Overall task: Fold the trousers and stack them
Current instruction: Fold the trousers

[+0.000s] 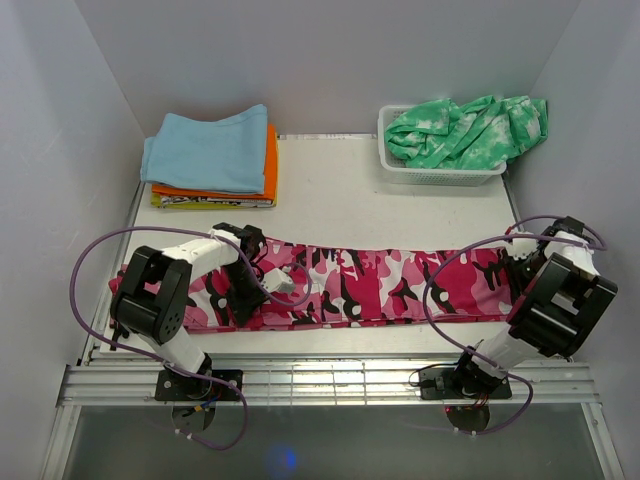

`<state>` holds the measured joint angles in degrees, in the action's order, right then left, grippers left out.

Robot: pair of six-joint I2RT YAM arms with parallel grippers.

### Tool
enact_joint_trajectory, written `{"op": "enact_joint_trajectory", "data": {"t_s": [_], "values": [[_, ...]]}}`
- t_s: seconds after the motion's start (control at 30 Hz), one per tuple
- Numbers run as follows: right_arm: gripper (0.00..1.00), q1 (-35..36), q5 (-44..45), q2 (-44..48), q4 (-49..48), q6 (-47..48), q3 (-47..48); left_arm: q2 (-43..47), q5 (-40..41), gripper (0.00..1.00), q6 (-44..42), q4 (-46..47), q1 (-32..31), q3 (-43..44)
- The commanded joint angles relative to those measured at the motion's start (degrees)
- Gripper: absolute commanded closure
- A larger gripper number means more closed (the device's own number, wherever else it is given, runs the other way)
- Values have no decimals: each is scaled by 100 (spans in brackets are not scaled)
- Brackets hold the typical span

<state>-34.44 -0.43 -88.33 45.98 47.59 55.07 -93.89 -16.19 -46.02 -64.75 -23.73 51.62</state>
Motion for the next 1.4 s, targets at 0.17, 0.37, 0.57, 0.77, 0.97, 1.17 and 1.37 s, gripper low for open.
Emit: {"op": "enact_joint_trajectory", "data": {"t_s": [0.17, 0.37, 0.57, 0.77, 0.97, 1.17, 1.37], "values": [[65, -37, 16, -61, 166, 233, -172, -376, 643, 100, -144, 736, 43, -328], [88, -142, 324, -175, 367, 250, 39, -394, 643, 100, -127, 727, 43, -292], [92, -309, 534, -263, 640, 329, 469, -394, 634, 100, -83, 753, 43, -345], [92, -450, 781, -184, 676, 619, 330, -376, 617, 100, -12, 789, 35, -415], [64, -450, 755, -298, 658, 532, -49, -385, 608, 100, 32, 824, 43, -442], [46, -433, -138, -263, 1026, 225, 837, -385, 573, 100, 58, 797, 35, -398], [47, -82, -845, -684, 1238, -434, 2305, -472, 502, 100, 111, 806, 35, -372]]}}
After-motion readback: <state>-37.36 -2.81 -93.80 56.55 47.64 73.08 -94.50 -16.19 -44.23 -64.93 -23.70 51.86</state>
